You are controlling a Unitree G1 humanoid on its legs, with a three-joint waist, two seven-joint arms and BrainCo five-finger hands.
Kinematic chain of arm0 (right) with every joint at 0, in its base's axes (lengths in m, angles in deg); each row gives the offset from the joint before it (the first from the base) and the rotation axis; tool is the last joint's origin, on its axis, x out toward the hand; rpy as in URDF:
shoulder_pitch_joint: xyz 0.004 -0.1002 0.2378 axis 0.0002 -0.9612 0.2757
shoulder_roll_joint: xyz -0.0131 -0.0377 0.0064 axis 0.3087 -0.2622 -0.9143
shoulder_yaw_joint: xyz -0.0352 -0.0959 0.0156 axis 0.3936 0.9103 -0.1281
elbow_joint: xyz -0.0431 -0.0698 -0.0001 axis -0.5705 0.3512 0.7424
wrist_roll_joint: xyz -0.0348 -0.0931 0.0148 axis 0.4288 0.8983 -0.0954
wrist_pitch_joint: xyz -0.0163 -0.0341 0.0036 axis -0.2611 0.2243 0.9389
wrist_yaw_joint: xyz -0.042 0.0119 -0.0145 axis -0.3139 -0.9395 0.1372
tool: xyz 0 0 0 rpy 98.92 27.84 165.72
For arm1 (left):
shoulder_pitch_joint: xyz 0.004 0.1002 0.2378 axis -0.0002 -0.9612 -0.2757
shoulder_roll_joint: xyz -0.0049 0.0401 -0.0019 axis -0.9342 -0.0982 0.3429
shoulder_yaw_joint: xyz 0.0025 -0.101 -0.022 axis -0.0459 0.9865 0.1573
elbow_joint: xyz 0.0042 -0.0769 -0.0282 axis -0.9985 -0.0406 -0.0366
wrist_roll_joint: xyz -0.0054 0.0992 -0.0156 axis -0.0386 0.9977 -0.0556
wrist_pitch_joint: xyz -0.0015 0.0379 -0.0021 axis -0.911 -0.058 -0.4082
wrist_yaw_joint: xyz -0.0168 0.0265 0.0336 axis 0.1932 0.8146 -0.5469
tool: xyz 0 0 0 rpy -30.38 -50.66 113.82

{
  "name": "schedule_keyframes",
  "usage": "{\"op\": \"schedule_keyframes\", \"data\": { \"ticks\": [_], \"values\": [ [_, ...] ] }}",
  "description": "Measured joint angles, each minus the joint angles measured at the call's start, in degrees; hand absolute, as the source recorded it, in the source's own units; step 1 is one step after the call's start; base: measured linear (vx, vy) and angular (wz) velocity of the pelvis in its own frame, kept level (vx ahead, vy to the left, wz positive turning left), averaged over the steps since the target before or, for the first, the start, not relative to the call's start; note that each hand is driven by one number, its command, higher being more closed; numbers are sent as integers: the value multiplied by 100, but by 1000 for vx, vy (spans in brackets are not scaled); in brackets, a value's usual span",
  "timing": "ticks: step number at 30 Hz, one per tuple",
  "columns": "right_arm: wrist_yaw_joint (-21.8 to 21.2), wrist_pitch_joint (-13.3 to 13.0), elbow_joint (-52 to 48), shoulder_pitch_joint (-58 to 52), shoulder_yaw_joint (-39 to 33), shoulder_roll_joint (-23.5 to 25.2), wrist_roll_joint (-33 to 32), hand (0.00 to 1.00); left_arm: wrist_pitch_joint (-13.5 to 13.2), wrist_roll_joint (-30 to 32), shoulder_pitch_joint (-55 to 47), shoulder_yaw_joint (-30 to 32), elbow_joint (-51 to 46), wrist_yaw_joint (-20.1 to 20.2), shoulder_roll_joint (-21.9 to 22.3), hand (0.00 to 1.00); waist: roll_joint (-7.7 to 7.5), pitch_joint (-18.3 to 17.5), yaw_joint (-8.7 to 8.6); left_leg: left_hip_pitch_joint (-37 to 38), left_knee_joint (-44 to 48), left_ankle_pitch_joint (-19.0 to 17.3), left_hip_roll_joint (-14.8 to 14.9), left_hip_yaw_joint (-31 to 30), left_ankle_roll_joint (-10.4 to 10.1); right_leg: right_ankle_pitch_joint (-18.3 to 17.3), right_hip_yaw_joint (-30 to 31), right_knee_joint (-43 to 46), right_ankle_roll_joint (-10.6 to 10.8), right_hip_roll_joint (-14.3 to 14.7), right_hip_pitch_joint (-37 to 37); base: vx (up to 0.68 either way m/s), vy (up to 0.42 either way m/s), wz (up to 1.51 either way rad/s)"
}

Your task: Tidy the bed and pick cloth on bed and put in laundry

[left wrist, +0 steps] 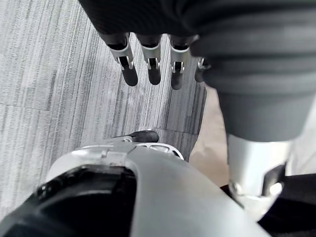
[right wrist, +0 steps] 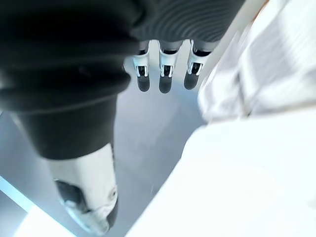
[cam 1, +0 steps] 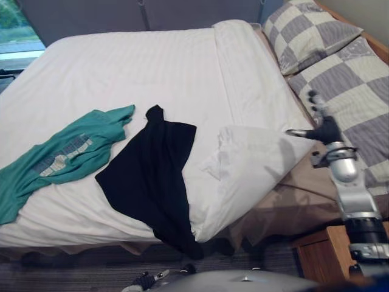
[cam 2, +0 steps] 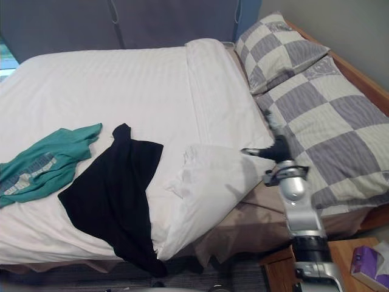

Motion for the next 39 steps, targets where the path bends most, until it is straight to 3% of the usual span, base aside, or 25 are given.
{"op": "schedule_keyframes", "data": {
  "ticks": [3, 8, 9, 11, 13, 15, 17, 22, 25, 27, 30, 34, 35, 39],
  "values": [
    [-51, 333, 612, 398, 247, 276, 115, 0, -101, 231, 3, 5, -27, 4, -11, 0, -45, 35, 68, -30, -3, 111, -18, -215, 22, -55, -196, -16, -17, -18, 114, -118, -38, 33],
    [59, 676, 1440, 965, 616, 524, 339, 0, -19, 640, 23, 19, -165, 8, -22, 0, -150, 307, 172, -228, -3, 287, -4, -467, 23, -287, -384, 34, 2, -49, 30, -182, -65, 35],
    [176, 724, 1608, 1166, 667, 557, 452, 0, 60, 694, 129, 29, -240, 9, -54, 0, -167, 354, 319, -472, 0, 355, 56, -469, 38, -295, -386, 72, -24, -15, -199, -252, -97, 14],
    [471, 765, 1813, 1675, 673, 551, 543, 0, 188, 665, 372, 60, -304, -10, -161, 0, -294, 661, 462, -880, 5, 490, 168, -464, 34, -214, -406, 67, -80, 115, -538, -233, -57, 15],
    [817, 766, 2099, 2628, 645, 507, 541, 0, 237, 618, 745, 157, -577, -38, -437, 0, -572, 1283, 497, -1437, 39, 682, 361, -431, 45, -48, -461, 60, -160, 307, -1061, -217, -79, 29],
    [982, 769, 2299, 3183, 557, 330, 540, 0, 227, 606, 1053, 323, -680, -46, -510, 0, -670, 1755, 661, -1733, 43, 905, 449, -447, 55, 205, -500, 65, -237, 400, -1298, -136, -42, 20],
    [1032, 790, 2515, 3511, 555, 67, 539, 0, 174, 605, 1241, 332, -707, -77, -490, 0, -631, 1956, 762, -1965, 44, 1038, 450, -519, 100, 299, -514, 61, -239, 391, -1468, -36, 5, 28],
    [1019, 978, 2894, 4226, 627, -507, 540, 0, 171, 600, 1351, 460, -791, -297, -528, 0, -621, 1987, 819, -2493, 47, 1082, 333, -619, 164, 337, -509, 64, -212, 327, -1932, 37, 59, 15],
    [894, 1252, 3087, 4423, 859, -904, 559, 0, 275, 476, 1569, 456, -882, -296, -562, 0, -616, 1990, 896, -2795, 181, 1060, 325, -652, 197, 362, -437, 84, -210, 319, -2176, 33, 28, 7],
    [768, 1703, 3359, 4463, 1006, -1029, 783, 0, 312, 477, 1697, 442, -888, -282, -528, 0, -577, 2037, 939, -3018, 559, 864, 348, -669, 201, 366, -415, 105, -216, 309, -2233, 11, -1, 2],
    [591, 2176, 3571, 4465, 993, -1270, 929, 0, 313, 461, 1728, 431, -887, -244, -484, 0, -463, 2118, 921, -3116, 721, 775, 368, -644, 195, 365, -327, 135, -217, 310, -2293, -14, 2, -7],
    [298, 2311, 3618, 4415, 844, -1416, 842, 0, 353, 401, 1744, 408, -882, -244, -493, 0, -440, 2135, 879, -3180, 728, 774, 404, -550, 194, 363, -189, 148, -221, 343, -2417, -21, -6, -15],
    [220, 2305, 3598, 4365, 778, -1417, 715, 100, 375, 401, 1763, 307, -884, -243, -504, 0, -440, 2135, 884, -3174, 749, 770, 408, -521, 187, 359, -148, 148, -228, 357, -2418, -12, -5, -11],
    [103, 2285, 3419, 4127, 698, -1421, 462, 100, 402, 399, 1860, 183, -890, -232, -500, 0, -450, 2134, 911, -3175, 846, 738, 475, -505, 155, 354, -113, 162, -283, 413, -2403, -10, -28, -6]
  ]
}}
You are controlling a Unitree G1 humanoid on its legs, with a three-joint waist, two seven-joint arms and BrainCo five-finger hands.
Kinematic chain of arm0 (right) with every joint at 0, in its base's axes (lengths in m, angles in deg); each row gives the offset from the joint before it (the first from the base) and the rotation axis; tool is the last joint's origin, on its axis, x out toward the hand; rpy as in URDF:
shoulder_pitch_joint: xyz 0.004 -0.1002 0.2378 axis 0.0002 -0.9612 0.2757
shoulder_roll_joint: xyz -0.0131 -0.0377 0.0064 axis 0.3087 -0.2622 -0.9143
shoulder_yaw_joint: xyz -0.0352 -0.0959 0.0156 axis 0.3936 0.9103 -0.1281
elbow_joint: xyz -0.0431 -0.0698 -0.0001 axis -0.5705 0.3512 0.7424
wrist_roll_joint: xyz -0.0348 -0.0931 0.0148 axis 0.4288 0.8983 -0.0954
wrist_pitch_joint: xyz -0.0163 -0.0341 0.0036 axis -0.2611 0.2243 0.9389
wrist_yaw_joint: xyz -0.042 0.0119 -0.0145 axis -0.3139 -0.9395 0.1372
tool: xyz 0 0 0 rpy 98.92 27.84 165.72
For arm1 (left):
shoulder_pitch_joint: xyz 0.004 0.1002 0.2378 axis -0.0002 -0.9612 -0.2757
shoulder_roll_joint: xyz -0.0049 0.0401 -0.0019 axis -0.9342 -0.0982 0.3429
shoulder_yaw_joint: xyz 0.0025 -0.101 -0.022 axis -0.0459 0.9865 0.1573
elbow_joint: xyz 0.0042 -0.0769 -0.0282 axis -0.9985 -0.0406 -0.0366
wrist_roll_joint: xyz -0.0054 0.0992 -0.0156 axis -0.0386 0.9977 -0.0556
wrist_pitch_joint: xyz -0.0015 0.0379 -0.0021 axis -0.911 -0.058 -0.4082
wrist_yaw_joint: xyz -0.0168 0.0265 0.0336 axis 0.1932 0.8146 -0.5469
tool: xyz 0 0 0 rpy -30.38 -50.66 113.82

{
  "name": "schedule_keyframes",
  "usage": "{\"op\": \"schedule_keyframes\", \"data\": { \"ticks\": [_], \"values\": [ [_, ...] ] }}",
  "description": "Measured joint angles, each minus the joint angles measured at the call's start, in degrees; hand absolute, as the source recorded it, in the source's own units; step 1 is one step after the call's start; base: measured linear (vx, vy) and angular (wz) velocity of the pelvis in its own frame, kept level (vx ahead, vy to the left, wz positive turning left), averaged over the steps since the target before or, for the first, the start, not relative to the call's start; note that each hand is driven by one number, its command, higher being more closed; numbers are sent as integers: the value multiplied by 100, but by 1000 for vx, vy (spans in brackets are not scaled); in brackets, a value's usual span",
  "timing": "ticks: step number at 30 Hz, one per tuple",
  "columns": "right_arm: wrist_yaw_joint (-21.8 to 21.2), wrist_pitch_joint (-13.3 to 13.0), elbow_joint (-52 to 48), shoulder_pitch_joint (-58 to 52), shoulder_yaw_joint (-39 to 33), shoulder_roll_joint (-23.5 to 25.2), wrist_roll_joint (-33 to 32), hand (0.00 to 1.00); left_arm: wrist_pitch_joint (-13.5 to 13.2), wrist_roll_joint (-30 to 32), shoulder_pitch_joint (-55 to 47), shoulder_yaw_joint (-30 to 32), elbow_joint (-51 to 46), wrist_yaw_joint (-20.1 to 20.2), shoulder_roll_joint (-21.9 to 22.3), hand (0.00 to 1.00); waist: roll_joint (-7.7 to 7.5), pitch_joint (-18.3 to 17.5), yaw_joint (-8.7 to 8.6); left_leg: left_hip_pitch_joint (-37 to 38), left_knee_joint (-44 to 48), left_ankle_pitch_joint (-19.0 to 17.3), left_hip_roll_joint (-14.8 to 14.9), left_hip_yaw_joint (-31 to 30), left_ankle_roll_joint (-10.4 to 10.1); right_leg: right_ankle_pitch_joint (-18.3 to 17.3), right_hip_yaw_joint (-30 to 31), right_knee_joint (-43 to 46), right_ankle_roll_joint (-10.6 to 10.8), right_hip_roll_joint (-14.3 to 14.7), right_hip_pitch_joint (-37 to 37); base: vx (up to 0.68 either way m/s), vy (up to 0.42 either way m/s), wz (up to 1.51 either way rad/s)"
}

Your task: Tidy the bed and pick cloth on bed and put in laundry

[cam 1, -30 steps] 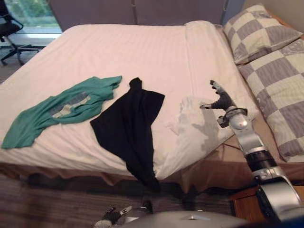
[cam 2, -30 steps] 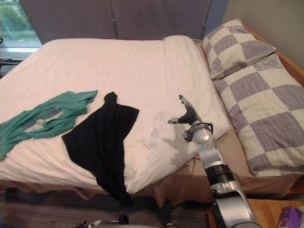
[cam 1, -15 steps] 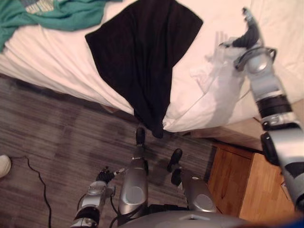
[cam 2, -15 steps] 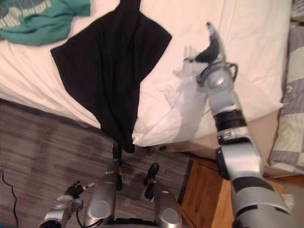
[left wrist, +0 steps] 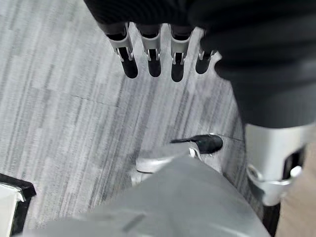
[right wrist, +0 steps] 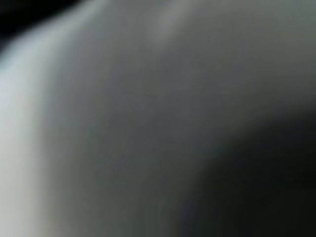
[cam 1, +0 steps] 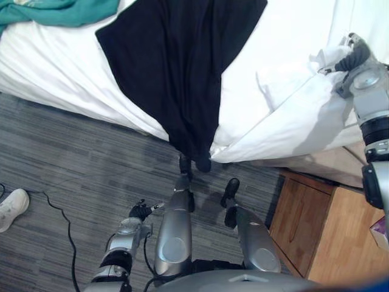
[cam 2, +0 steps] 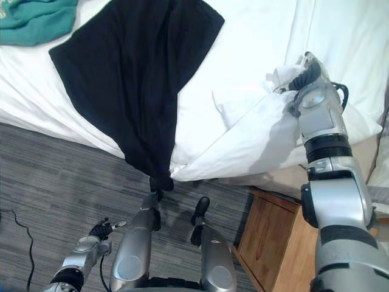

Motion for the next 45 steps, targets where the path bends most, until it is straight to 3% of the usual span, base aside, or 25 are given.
{"op": "schedule_keyframes", "data": {
  "ticks": [7, 16, 18, 22, 23, 26, 28, 33, 35, 39, 42, 45],
  "values": [
    [60, -272, -395, -832, -449, 238, -578, 100, 159, 0, 52, -2, -12, -4, -11, 0, -97, 4, -6, 317, -28, -30, 51, 94, -41, -8, 122, -2, -51, 49, 252, -8, -14, -8],
    [544, -542, -2240, -3105, -1437, 1340, -1352, 100, 376, 4, -223, -149, -364, 64, -124, 0, -512, -67, -177, 1434, -788, 133, 41, 485, -82, -16, 468, -115, -20, 54, 894, 39, 3, -18],
    [751, -644, -2823, -3896, -1551, 1823, -1508, 100, 394, 5, -471, -182, -471, 64, -159, 0, -665, -258, -324, 1689, -803, 2, 36, 624, -143, -44, 600, -116, 24, 42, 1069, 64, 8, -31],
    [971, -810, -3454, -5249, -1862, 2442, -1723, 100, 452, 14, -793, -200, -436, 57, -176, 0, -741, -737, -607, 2013, -821, -103, -41, 784, -174, -110, 764, -135, 123, -4, 1303, 69, 11, -22],
    [1041, -928, -3514, -5633, -1998, 2599, -1787, 0, 503, 22, -893, -239, -433, 49, -135, 0, -684, -907, -666, 2140, -825, -133, -69, 830, -172, -143, 817, -132, 149, -12, 1403, 66, 5, -18],
    [1255, -1405, -3523, -6332, -2245, 2908, -2095, 0, 516, 24, -1097, -368, -390, 48, -12, 0, -490, -1269, -882, 2359, -831, -239, -153, 930, -178, -254, 925, -136, 199, -88, 1575, 39, 29, -16],
    [1571, -1983, -3449, -6568, -2444, 3397, -2602, 0, 492, 10, -1131, -409, -153, 55, 201, 0, -207, -1516, -1045, 2583, -837, -322, -212, 1010, -182, -369, 980, -155, 257, -144, 1762, 32, 38, -16],
    [1615, -2866, -2022, -6597, -2978, 4073, -3742, 0, 134, -1, -1248, -372, 120, 225, 454, 0, 162, -1772, -1085, 2931, -839, -508, -260, 1191, -204, -454, 1147, -288, 310, -187, 2022, 53, 24, -18],
    [1531, -3202, -1600, -6590, -3222, 4115, -3971, 0, -25, 6, -1220, -277, 263, 396, 515, 0, 221, -1796, -1082, 3064, -839, -574, -280, 1247, -218, -423, 1170, -414, 328, -206, 2193, 114, 24, -13],
    [1533, -3567, -755, -6783, -4201, 4214, -4102, 0, -230, 18, -1186, 11, 463, 889, 626, 0, 180, -1874, -1085, 3298, -841, -704, -289, 1377, -269, -367, 1184, -550, 325, -250, 2481, 133, 6, -15],
    [1698, -3772, -742, -7072, -4690, 4185, -4070, 0, -232, 29, -1221, 135, 471, 1151, 710, 0, 224, -1924, -1130, 3368, -843, -785, -269, 1582, -343, -344, 1262, -543, 360, -253, 2486, 106, 18, -26],
    [2035, -3802, -1189, -7204, -5214, 3960, -3978, 0, -223, 80, -1269, 139, 472, 1391, 720, 0, 257, -1992, -1238, 3454, -843, -870, -222, 1673, -369, -332, 1269, -495, 378, -229, 2494, 72, 11, -19]
  ]
}}
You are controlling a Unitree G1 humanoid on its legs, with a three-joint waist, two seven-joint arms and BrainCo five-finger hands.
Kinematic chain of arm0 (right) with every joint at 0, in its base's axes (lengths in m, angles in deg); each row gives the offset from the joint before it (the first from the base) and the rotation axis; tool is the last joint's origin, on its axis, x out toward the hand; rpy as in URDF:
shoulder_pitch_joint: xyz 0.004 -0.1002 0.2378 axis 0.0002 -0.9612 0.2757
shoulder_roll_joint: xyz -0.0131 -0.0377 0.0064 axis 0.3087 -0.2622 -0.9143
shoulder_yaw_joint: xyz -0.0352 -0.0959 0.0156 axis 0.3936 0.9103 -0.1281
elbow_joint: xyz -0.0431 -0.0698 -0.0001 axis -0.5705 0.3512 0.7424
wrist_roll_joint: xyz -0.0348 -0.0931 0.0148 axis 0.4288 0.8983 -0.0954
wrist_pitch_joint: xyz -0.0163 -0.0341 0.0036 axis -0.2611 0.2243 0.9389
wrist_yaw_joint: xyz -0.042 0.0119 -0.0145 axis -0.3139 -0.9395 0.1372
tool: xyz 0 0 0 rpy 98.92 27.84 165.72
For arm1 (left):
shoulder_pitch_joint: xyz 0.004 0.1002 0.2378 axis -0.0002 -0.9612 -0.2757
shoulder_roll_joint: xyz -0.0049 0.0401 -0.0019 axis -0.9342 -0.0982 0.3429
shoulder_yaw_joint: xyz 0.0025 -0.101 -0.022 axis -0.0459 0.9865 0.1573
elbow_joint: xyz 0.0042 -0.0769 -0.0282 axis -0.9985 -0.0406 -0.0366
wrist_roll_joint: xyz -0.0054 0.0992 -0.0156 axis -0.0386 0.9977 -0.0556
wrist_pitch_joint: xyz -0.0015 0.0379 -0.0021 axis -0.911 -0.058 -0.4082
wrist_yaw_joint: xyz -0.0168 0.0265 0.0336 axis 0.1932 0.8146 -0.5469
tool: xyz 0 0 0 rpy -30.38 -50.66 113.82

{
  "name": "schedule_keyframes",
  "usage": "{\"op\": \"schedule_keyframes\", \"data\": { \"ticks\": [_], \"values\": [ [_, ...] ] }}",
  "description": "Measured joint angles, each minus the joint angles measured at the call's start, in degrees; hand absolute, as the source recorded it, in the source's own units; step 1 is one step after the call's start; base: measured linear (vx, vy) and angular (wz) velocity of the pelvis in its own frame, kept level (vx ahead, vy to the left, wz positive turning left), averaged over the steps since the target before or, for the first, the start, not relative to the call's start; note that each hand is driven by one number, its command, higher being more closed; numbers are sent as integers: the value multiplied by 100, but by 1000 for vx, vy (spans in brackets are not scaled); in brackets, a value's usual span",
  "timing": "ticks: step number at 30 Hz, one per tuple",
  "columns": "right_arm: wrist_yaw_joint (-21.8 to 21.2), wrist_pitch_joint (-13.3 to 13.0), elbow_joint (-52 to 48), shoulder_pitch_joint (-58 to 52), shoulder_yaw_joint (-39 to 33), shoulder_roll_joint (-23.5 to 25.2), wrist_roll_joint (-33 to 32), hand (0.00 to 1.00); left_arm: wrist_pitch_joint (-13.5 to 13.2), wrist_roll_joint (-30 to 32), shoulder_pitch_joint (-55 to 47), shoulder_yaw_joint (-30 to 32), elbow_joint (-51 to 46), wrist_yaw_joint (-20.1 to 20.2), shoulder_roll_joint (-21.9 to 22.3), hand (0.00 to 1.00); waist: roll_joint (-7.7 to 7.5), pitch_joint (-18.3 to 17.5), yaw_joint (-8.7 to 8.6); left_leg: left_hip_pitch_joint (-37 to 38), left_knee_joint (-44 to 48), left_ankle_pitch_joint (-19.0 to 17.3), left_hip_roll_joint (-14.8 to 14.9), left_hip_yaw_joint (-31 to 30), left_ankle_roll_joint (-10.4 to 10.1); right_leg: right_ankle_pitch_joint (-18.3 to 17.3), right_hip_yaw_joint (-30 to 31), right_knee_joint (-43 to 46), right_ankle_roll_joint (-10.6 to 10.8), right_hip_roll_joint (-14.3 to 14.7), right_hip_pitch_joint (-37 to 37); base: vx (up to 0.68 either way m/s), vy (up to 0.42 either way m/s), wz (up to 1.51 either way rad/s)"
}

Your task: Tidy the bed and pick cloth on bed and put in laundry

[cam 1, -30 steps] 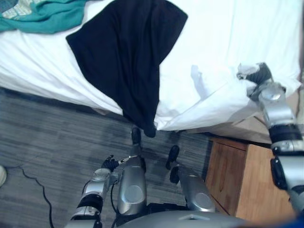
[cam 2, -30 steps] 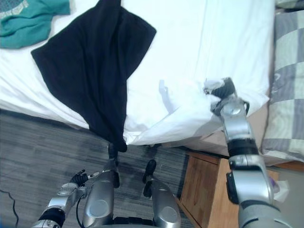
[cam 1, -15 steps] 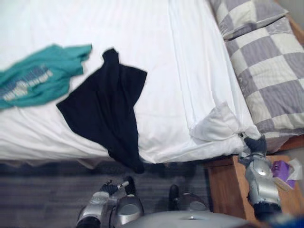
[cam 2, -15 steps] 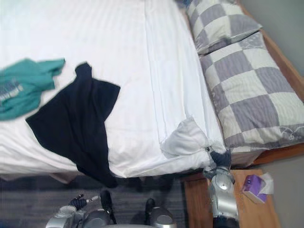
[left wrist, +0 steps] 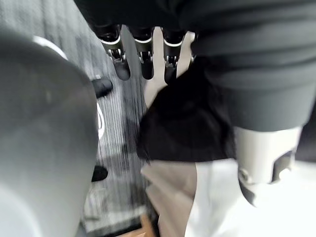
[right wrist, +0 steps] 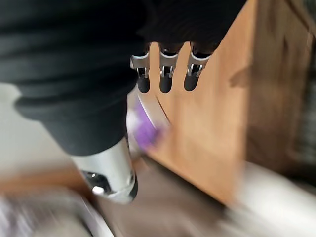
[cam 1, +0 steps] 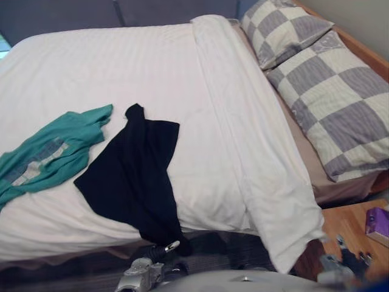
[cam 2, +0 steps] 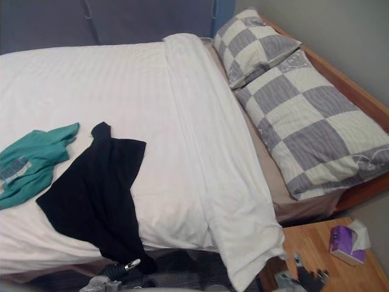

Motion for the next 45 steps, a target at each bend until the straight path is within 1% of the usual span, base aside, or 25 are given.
{"op": "schedule_keyframes", "data": {
  "ticks": [1, 3, 5, 6, 9, 12, 13, 14, 15, 16, 18, 19, 21, 23, 25, 26, 27, 28, 30, 33, 34, 36, 37, 41, 45],
  "values": [
    [94, -3, -117, -15, -96, -107, 115, 0, 8, -1, -18, 4, 0, 36, 0, 0, 16, -11, 1, 15, 0, -12, 9, 18, -7, 4, 0, 15, 4, -1, -8, 40, 20, -13],
    [619, -26, -615, -4, -466, -607, 862, 0, 27, -23, -77, 22, -4, 107, -4, 0, 84, -60, -11, 31, 0, -43, 33, 56, -16, 4, -6, 118, 4, 16, -69, 15, 14, -9],
    [913, -60, -1037, 33, -608, -968, 1164, 0, 51, -76, -132, 17, -10, 107, -1, 0, 117, -127, -32, 29, 0, -69, 35, 58, -34, 4, -6, 136, 4, 18, -87, 0, 0, 0],
    [978, -71, -1216, 97, -633, -1122, 1273, 100, 58, -80, -170, 15, -9, 106, 0, 0, 130, -176, -57, 14, 0, -73, 37, 58, -35, 4, -6, 146, 4, 21, -109, 0, 0, 0],
    [759, -224, -1612, 432, -572, -1357, 1226, 100, 77, -204, -244, -6, 0, 88, -3, 0, 137, -256, -155, -34, 0, -73, 31, 35, -35, 1, -7, 148, 1, 18, -149, -13, -3, 0],
    [-240, -299, -2022, 696, -166, -1360, 406, 100, 93, -318, -271, -83, 2, 23, -3, 0, 162, -276, -165, -40, 1, -49, -20, -16, -18, -50, -4, 136, -54, 6, -153, -50, -7, -2],
    [-658, -302, -2153, 719, 79, -1360, -15, 100, 93, -345, -271, -139, 8, -33, 1, 0, 164, -278, -166, -46, 2, -38, -45, -32, -4, -81, -5, 132, -51, -19, -154, -50, 5, 4],
    [-1214, -281, -2278, 763, 373, -1341, -549, 100, 96, -452, -273, -219, 30, -83, 6, 0, 199, -299, -169, -46, 2, -5, -87, -72, 46, -135, -16, 132, -39, -57, -159, -34, 21, 13],
    [-1720, -239, -2329, 823, 569, -1301, -1002, 100, 95, -490, -272, -317, 42, -91, 15, 0, 248, -331, -175, -40, 2, 4, -123, -115, 59, -156, -39, 138, -30, -81, -165, -11, 24, 15],
    [-1959, -205, -2329, 857, 646, -1285, -1217, 100, 95, -502, -272, -348, 42, -94, 25, 0, 277, -353, -170, -37, 2, 9, -130, -130, 67, -159, -42, 139, -30, -91, -165, 3, 29, 17],
    [-2833, -42, -2333, 976, 1050, -1114, -1908, 100, 95, -552, -287, -437, 42, -98, 30, 0, 326, -366, -154, -70, 3, 28, -167, -249, 95, -164, -123, 115, -24, -121, -152, -10, 19, 20],
    [-3003, 8, -2333, 996, 1167, -1048, -2050, 100, 95, -590, -291, -461, 42, -98, 20, 0, 325, -366, -147, -78, 3, 34, -169, -268, 104, -165, -144, 111, -24, -123, -147, -17, 14, 18],
    [-3567, 244, -2349, 1112, 1682, -845, -2554, 100, 96, -698, -306, -562, 41, -108, -16, 0, 336, -375, -136, -155, 3, 66, -213, -366, 151, -167, -225, 89, -23, -135, -162, -12, 26, 20],
    [-3863, 402, -2393, 1153, 1994, -836, -2985, 100, 90, -708, -288, -657, 31, -130, -14, 0, 361, -382, -133, -319, 5, 106, -247, -526, 196, -168, -390, 92, -13, -176, -240, 0, 16, 42],
    [-4033, 502, -2397, 1460, 2191, -837, -3428, 100, 89, -747, -243, -779, 24, -179, -16, 0, 423, -331, -128, -555, 10, 182, -278, -627, 254, -145, -472, 148, 1, -207, -424, -28, 11, 36],
    [-4080, 518, -2404, 1818, 2240, -863, -3698, 100, 91, -752, -132, -863, 10, -210, -12, 0, 492, -197, -133, -704, 15, 242, -261, -676, 293, -136, -487, 234, 9, -230, -588, -98, 10, 26],
    [-4088, 515, -2408, 2253, 2270, -940, -3904, 100, 82, -770, -27, -973, -4, -208, -22, 0, 563, 26, -131, -862, 34, 307, -272, -718, 327, -134, -493, 341, 10, -248, -766, -114, 10, 23],
    [-4087, 509, -2411, 2487, 2273, -987, -3981, 100, 71, -840, 30, -1007, -11, -204, -25, 0, 595, 136, -129, -966, 39, 345, -275, -721, 341, -133, -490, 398, 9, -255, -876, -151, 17, 20],
    [-4043, 489, -2411, 3289, 2324, -1317, -4169, 100, -132, -1123, 302, -1007, -62, -184, -29, 0, 708, 653, -28, -1366, 43, 501, -278, -740, 416, -114, -484, 628, 2, -270, -1352, -177, 7, 14],
    [-4036, 483, -2435, 3742, 2345, -1524, -4288, 100, -344, -1381, 458, -984, -148, -75, -34, 0, 768, 1027, 61, -1680, 44, 596, -289, -739, 457, -120, -482, 840, 1, -302, -1742, -120, 6, 11],
    [-4039, 485, -2597, 3849, 2374, -1526, -4344, 100, -437, -1458, 490, -946, -285, -23, -17, 0, 789, 1239, 130, -1783, 45, 614, -323, -723, 472, -171, -454, 1033, 2, -346, -1943, -87, 17, 7],
    [-4039, 514, -2839, 3861, 2413, -1527, -4373, 100, -539, -1599, 526, -938, -343, 51, 6, 0, 808, 1319, 152, -2001, 46, 618, -379, -723, 476, -279, -434, 1300, 26, -428, -2273, -53, 25, 11],
    [-4005, 528, -3035, 3941, 2452, -1533, -4406, 100, -626, -1657, 579, -923, -457, 109, 17, 0, 821, 1444, 156, -2199, 47, 655, -438, -718, 489, -354, -413, 1541, 35, -506, -2590, -35, 27, 10],
    [-3788, 504, -3156, 4284, 2628, -1563, -4567, 100, -731, -1847, 845, -880, -474, 124, 198, 0, 865, 1673, 180, -2709, 50, 791, -517, -680, 558, -427, -328, 1915, 41, -614, -3294, -36, 13, 9],
    [-3646, 317, -3051, 4313, 2631, -1546, -4650, 100, -919, -2054, 1216, -877, -660, 118, 457, 0, 855, 2054, 298, -3087, 262, 786, -492, -538, 522, -446, -224, 2170, 9, -673, -3756, -22, -20, -2]
  ]
}}
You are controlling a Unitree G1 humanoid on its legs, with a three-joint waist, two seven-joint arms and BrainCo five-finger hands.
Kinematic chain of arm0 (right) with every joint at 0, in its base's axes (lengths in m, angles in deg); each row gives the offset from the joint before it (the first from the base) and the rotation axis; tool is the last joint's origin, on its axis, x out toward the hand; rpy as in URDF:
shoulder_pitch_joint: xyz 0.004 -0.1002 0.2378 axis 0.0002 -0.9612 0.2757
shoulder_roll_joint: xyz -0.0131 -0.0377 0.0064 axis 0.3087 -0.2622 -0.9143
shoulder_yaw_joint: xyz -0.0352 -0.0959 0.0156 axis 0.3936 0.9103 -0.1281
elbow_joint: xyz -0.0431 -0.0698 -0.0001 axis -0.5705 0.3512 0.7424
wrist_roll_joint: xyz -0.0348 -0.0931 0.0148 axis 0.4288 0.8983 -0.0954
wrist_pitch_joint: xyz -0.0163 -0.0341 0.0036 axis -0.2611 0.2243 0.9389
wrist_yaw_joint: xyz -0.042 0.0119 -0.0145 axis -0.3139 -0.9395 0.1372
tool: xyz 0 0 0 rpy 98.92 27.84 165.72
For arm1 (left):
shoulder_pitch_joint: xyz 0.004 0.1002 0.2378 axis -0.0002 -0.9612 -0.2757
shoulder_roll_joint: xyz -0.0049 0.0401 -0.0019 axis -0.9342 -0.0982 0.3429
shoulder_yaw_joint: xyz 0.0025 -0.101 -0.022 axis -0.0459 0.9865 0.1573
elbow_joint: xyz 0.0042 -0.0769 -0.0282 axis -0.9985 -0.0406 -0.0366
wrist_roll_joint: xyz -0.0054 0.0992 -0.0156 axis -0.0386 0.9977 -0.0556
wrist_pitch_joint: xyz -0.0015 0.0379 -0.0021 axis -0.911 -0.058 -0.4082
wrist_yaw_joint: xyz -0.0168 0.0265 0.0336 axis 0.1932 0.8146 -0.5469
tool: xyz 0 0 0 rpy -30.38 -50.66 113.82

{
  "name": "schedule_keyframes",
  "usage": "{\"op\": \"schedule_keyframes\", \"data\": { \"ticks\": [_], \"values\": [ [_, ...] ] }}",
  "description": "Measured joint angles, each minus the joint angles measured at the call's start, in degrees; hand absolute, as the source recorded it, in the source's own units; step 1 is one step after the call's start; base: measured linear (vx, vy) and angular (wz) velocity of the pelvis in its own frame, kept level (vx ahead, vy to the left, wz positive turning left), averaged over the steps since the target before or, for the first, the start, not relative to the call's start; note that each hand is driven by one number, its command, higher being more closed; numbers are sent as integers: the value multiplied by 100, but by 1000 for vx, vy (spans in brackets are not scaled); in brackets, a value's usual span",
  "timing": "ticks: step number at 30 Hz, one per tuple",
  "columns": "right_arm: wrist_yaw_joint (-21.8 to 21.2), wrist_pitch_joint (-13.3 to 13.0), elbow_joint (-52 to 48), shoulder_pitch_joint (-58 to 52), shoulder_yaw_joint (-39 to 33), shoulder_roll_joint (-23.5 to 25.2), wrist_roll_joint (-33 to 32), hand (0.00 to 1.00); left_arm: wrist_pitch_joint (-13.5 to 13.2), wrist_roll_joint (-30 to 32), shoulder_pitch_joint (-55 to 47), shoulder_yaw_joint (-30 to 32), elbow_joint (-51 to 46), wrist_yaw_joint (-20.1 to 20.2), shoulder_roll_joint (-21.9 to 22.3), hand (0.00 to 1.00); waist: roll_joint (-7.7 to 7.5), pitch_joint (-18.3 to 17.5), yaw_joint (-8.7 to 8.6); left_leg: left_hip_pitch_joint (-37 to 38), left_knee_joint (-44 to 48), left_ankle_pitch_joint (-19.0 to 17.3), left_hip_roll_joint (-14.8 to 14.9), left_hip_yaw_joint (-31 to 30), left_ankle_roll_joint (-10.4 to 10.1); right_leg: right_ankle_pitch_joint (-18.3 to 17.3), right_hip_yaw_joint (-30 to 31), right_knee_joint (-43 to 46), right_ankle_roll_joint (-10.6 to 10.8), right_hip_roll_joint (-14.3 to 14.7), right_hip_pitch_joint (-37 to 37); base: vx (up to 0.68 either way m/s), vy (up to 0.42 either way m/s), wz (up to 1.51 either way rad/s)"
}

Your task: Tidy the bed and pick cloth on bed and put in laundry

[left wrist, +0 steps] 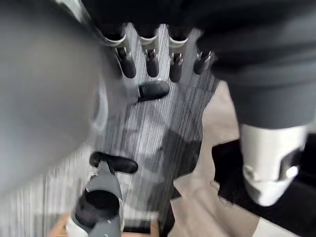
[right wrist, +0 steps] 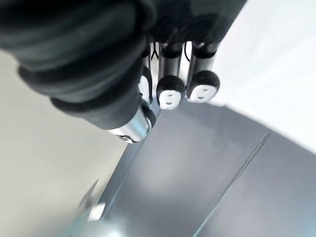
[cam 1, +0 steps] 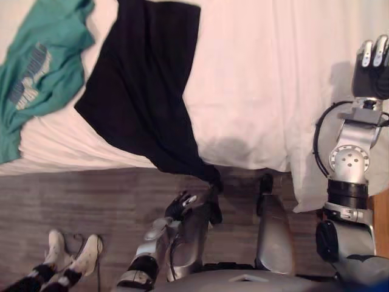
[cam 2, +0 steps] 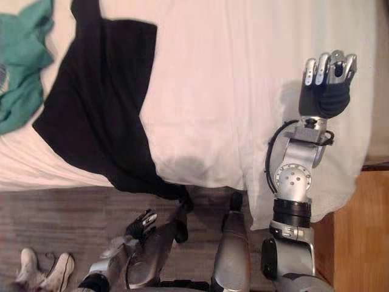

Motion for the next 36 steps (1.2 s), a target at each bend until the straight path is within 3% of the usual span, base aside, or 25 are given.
{"op": "schedule_keyframes", "data": {
  "ticks": [4, 7, 11, 16, 20, 21, 22, 25, 26, 27, 28, 30, 33, 36],
  "values": [
    [13, -94, 470, -356, -198, 245, -326, 100, -120, -59, 65, 32, -42, -50, 234, 0, 1, 52, -52, -88, 87, -46, 17, 180, -63, 0, 161, 46, -1, 13, -156, -12, -11, -17],
    [-364, -189, 440, -993, -263, 633, -476, 100, -107, -103, 138, 139, 38, -175, 394, 0, -11, 55, -165, -67, 209, -150, 38, 329, -93, 0, 271, 72, -1, 15, -163, -10, 6, -19],
    [-781, -207, 680, -1885, -284, 992, -809, 100, -6, -284, 233, 382, 196, -214, 451, 0, -170, 38, -313, 76, 399, -361, 80, 628, -85, 7, 548, 86, 6, 70, -138, -41, 8, -37],
    [-547, 73, 2379, -3007, -992, 1176, -1062, 100, 58, -446, 240, 823, 225, -317, 529, 0, -176, 41, -448, 168, 397, -459, 158, 908, -34, 163, 748, -146, 29, 196, -67, -9, 11, -30],
    [-523, 349, 2932, -3727, -1252, 1276, -582, 100, 8, -450, 283, 1216, 425, -310, 583, 0, -213, 41, -597, 521, 419, -583, 195, 1051, -43, 206, 839, -308, 60, 229, 294, 50, 5, -26],
    [-582, 390, 3002, -3820, -1289, 1328, -420, 0, 3, -457, 282, 1341, 433, -302, 594, 0, -278, 23, -599, 609, 500, -681, 253, 1083, -59, 227, 839, -387, 59, 252, 445, 38, -16, -17],
    [-619, 397, 3025, -3861, -1289, 1344, -296, 0, 3, -475, 276, 1372, 434, -294, 601, 0, -309, 15, -588, 656, 557, -727, 284, 1096, -58, 237, 838, -435, 59, 267, 535, 51, -24, -14],
    [-633, 441, 3077, -3950, -1273, 1365, 642, 0, 23, -503, 200, 1474, 451, -278, 596, 0, -488, -114, -529, 899, 838, -1003, 457, 1268, -58, 244, 768, -635, 56, 297, 962, 70, -14, -5],
    [-598, 438, 3078, -3975, -1234, 1353, 1435, 0, 32, -491, 155, 1502, 452, -301, 591, 0, -549, -209, -482, 995, 930, -1103, 504, 1324, -47, 238, 734, -711, 55, 299, 1129, 100, 18, 0],
    [-522, 438, 3093, -3995, -1151, 1342, 2671, 0, 31, -468, 98, 1503, 452, -345, 587, 0, -613, -315, -441, 1093, 1034, -1202, 562, 1383, -67, 231, 691, -800, 57, 296, 1317, 120, 27, 2],
    [-486, 420, 3136, -3996, -1070, 1355, 3300, 0, 17, -417, 56, 1503, 449, -370, 582, 0, -646, -384, -422, 1126, 1097, -1255, 584, 1377, -70, 226, 663, -831, 57, 292, 1399, 138, 30, 9],
    [-479, 117, 3604, -4100, -774, 1395, 5877, 0, -3, -126, -104, 1495, 449, -468, 573, 0, -700, -682, -275, 1136, 1625, -1480, 738, 1210, -108, 143, 335, -886, 63, 231, 1752, 168, 29, 37],
    [-317, -237, 4280, -4482, -482, 1640, 7075, 0, -180, 329, -468, 1513, 427, -522, 532, 0, -714, -1149, -171, 1179, 1969, -1581, 826, 978, -120, 58, -304, -894, 86, 150, 2282, 173, 20, 90],
    [-55, -115, 4522, -4557, -405, 1680, 7078, 0, -537, 798, -909, 1659, 440, -521, 379, 0, -759, -1575, -103, 1444, 1813, -1576, 806, 835, -129, 63, -529, -900, 89, 145, 2599, 124, -21, 36]
  ]
}}
